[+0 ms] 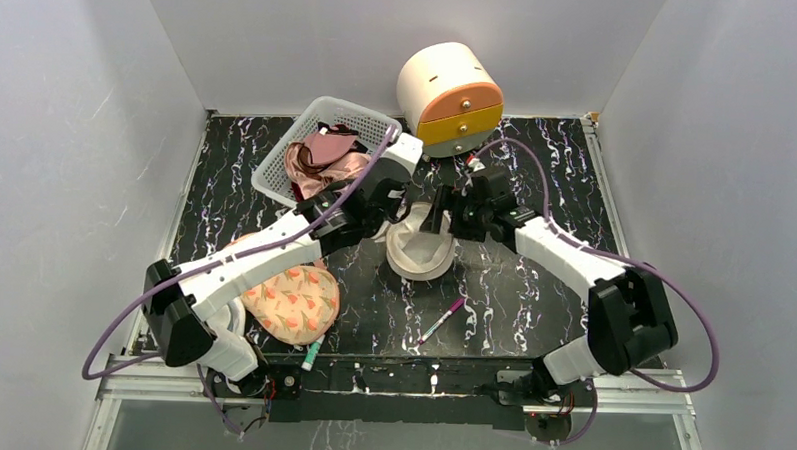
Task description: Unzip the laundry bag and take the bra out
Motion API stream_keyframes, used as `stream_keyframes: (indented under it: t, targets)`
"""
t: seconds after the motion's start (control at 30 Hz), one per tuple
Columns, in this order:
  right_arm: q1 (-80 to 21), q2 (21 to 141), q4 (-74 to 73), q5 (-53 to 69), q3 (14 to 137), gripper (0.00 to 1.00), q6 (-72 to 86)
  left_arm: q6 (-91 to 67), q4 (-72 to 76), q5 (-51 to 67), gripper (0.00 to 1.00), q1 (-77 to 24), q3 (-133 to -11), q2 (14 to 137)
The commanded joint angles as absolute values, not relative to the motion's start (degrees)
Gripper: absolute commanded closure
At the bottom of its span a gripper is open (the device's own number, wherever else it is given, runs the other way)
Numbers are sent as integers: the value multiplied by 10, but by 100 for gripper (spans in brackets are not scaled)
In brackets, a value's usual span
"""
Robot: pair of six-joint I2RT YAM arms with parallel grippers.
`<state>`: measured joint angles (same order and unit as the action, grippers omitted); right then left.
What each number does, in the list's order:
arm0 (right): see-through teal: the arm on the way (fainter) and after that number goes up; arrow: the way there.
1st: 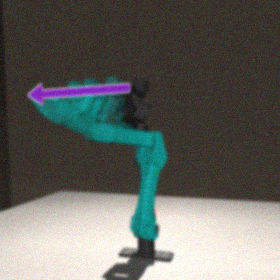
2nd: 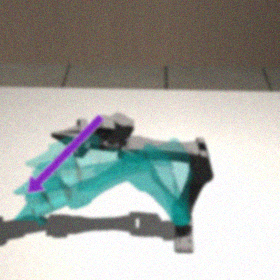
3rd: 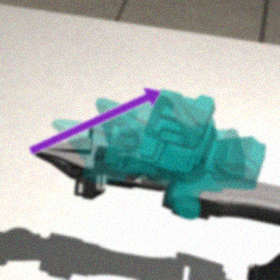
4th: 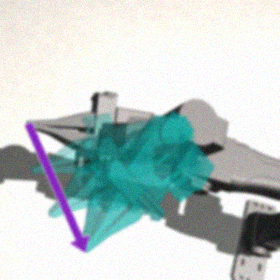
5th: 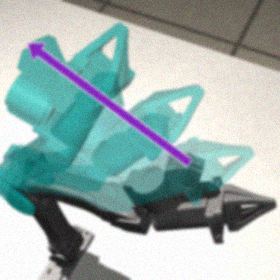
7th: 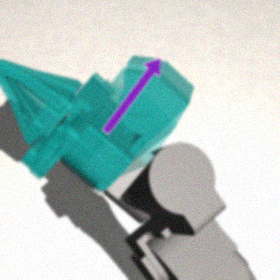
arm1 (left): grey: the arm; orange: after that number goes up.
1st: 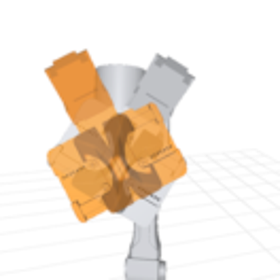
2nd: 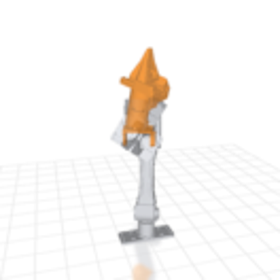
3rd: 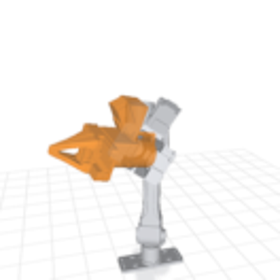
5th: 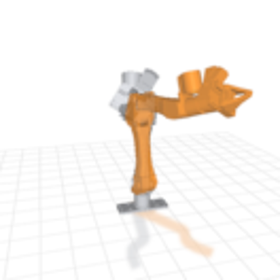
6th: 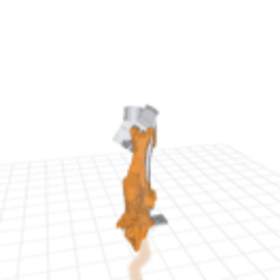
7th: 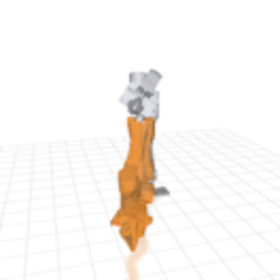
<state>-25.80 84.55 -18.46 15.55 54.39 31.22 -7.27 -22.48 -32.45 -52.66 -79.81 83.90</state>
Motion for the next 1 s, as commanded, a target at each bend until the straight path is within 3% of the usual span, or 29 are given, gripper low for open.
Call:
stream_keyframes:
  t: [0.0,0.3,0.43,0.57,0.97]
  targets:
    - [-220,757,-180,78,566,5,321,-60,-194,-366,100,-558,-793,856]
    - [-210,480,-246,-174,579,2,308,-53,-185,-377,100,-602,-805,932]
    - [-209,393,-241,-253,591,2,292,-57,-168,-325,100,-612,-801,956]
    - [-210,336,-193,-245,576,2,262,-86,-152,-252,100,-613,-796,985]
    - [-209,358,-201,-195,581,2,257,-200,-135,-40,100,-600,-848,1150]
